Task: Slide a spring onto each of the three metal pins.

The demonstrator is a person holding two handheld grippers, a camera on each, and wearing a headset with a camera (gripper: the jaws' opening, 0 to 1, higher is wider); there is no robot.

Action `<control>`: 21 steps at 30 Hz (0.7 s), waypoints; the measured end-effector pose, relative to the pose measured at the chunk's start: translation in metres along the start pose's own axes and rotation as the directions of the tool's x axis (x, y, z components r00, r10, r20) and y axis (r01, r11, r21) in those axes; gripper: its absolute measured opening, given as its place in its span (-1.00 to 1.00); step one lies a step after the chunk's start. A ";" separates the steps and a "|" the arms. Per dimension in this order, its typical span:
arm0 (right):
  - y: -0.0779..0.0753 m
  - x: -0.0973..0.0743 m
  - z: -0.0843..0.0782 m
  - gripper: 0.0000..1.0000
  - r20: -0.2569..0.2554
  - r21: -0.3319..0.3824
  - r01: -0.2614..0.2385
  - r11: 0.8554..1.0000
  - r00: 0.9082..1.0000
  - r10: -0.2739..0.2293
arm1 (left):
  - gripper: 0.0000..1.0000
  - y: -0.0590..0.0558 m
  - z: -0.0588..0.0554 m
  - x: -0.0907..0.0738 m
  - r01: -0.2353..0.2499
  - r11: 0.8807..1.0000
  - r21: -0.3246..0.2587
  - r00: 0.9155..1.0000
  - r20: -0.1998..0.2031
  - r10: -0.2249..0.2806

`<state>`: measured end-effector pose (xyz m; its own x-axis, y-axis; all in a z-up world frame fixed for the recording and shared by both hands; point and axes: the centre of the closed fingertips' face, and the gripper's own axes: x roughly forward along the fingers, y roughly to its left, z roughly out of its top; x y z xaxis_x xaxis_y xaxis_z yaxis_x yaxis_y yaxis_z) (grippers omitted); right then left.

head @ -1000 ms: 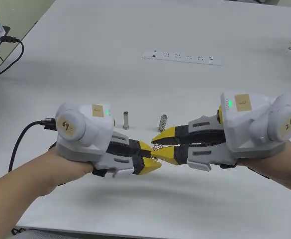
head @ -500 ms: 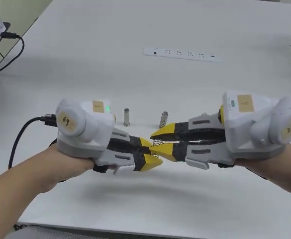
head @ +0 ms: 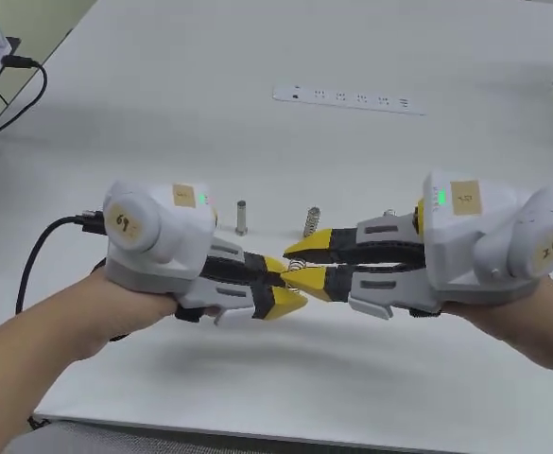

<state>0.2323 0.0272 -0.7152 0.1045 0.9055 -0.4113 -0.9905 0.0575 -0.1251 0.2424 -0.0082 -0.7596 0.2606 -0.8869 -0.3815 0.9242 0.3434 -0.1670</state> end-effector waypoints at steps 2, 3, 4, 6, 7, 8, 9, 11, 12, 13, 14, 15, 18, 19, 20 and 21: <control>-0.001 0.000 0.003 -0.85 0.003 -0.010 0.002 1.000 1.000 -0.002 | -0.95 0.001 0.003 -0.001 -0.005 1.000 -0.006 1.000 0.012 0.005; -0.002 0.000 0.004 -0.85 0.000 -0.010 0.002 1.000 1.000 -0.002 | -0.95 0.001 0.003 -0.001 -0.005 1.000 -0.007 1.000 0.012 0.005; -0.002 -0.001 0.004 -0.85 -0.002 -0.014 0.002 1.000 1.000 -0.002 | -0.95 0.002 0.003 -0.001 -0.007 1.000 -0.011 1.000 0.014 0.007; -0.002 -0.001 0.004 -0.85 -0.009 -0.032 0.002 0.999 1.000 -0.003 | -0.94 0.003 0.004 -0.001 -0.011 1.000 -0.019 1.000 0.015 0.011; -0.002 -0.001 0.004 -0.85 -0.009 -0.030 0.001 1.000 1.000 -0.001 | -0.94 0.002 0.004 -0.002 -0.011 1.000 -0.022 1.000 0.016 0.012; -0.002 -0.001 0.004 -0.85 -0.010 -0.030 0.000 1.000 1.000 -0.001 | -0.94 0.002 0.004 -0.002 -0.011 1.000 -0.024 1.000 0.016 0.011; -0.002 -0.001 0.004 -0.85 -0.012 -0.034 0.001 0.999 1.000 -0.001 | -0.94 0.002 0.004 -0.002 -0.012 0.999 -0.031 1.000 0.016 0.012; -0.002 0.000 0.005 -0.85 -0.013 -0.036 -0.001 0.999 1.000 0.000 | -0.93 0.003 0.003 -0.003 -0.016 0.999 -0.034 1.000 0.019 0.016; -0.002 0.000 0.005 -0.85 -0.012 -0.037 0.002 0.999 1.000 -0.002 | -0.91 0.004 0.003 -0.003 -0.025 0.999 -0.039 1.000 0.015 0.026; -0.003 0.000 0.005 -0.85 -0.012 -0.040 0.003 0.999 1.000 -0.003 | -0.87 0.005 0.003 -0.004 -0.032 0.999 -0.041 0.999 0.013 0.032; -0.003 0.001 0.006 -0.85 -0.011 -0.039 0.004 0.999 1.000 -0.004 | -0.83 0.006 0.003 -0.004 -0.034 0.999 -0.039 0.999 0.012 0.035; -0.003 0.001 0.006 -0.85 -0.011 -0.039 0.004 0.999 1.000 -0.004 | -0.80 0.007 0.002 -0.004 -0.039 0.998 -0.044 0.999 0.010 0.039; -0.003 0.001 0.007 -0.85 -0.014 -0.049 0.007 0.999 1.000 -0.008 | -0.68 0.009 0.002 -0.004 -0.050 0.997 -0.051 0.999 0.007 0.050; -0.003 0.001 0.008 -0.85 -0.010 -0.046 0.008 0.999 1.000 -0.008 | -0.65 0.010 0.001 -0.005 -0.055 0.997 -0.048 0.998 0.002 0.055; -0.004 0.001 0.008 -0.85 -0.011 -0.047 0.009 0.999 1.000 -0.010 | -0.63 0.010 -0.001 -0.006 -0.060 0.997 -0.043 0.998 -0.007 0.060; -0.004 0.000 0.008 -0.85 -0.014 -0.052 0.011 0.999 1.000 -0.012 | -0.58 0.011 -0.002 -0.006 -0.064 0.997 -0.040 0.998 -0.013 0.064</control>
<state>0.2357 0.0306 -0.7075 0.1174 0.8990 -0.4219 -0.9833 0.0456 -0.1764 0.2505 0.0019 -0.7614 0.3151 -0.8591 -0.4033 0.8936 0.4117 -0.1789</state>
